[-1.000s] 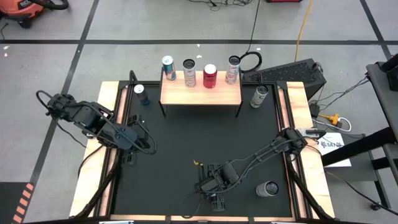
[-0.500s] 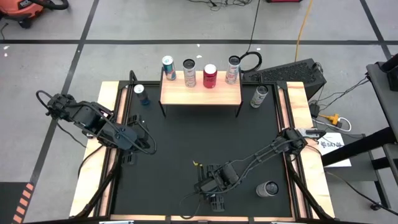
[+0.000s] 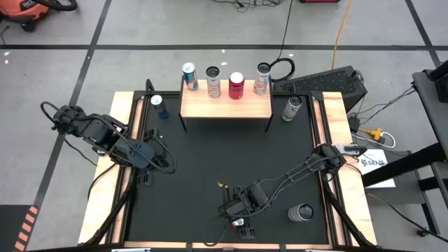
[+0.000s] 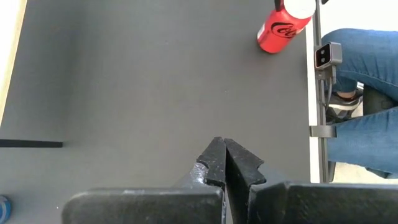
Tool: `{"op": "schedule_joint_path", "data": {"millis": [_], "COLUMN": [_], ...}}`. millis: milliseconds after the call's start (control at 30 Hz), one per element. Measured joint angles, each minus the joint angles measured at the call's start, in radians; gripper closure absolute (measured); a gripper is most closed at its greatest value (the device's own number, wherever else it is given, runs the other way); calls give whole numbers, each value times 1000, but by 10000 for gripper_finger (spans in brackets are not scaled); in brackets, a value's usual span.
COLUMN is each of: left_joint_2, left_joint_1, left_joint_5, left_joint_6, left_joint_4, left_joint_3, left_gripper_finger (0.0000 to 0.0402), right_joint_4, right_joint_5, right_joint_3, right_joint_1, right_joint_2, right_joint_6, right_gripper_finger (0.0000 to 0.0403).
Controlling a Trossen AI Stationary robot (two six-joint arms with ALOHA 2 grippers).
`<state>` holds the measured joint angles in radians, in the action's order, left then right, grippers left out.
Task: Place canned beverage on shelf
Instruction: Put the red black soda can on the shelf aligned with the other red black soda can
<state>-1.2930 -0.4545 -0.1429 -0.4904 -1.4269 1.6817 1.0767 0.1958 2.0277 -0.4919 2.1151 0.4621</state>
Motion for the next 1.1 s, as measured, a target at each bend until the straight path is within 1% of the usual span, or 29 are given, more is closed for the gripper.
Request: {"op": "schedule_joint_path", "data": {"millis": [367, 433, 533, 1100], "left_joint_2": [0, 0, 0, 0], "left_joint_1": [0, 0, 0, 0], "left_joint_5": [0, 0, 0, 0], "left_joint_6": [0, 0, 0, 0], "left_joint_4": [0, 0, 0, -4], "left_joint_3": [0, 0, 0, 0], "left_gripper_finger": [402, 402, 402, 402], "right_joint_4": [-4, -2, -4, -20], "right_joint_5": [-62, -55, -9, -12], "right_joint_3": [0, 0, -1, -25], "right_joint_1": [-1, -1, -1, -8], "right_joint_2": [3, 8, 19, 27], "right_joint_6": [7, 19, 26, 33], "right_gripper_finger": [69, 69, 69, 69]}}
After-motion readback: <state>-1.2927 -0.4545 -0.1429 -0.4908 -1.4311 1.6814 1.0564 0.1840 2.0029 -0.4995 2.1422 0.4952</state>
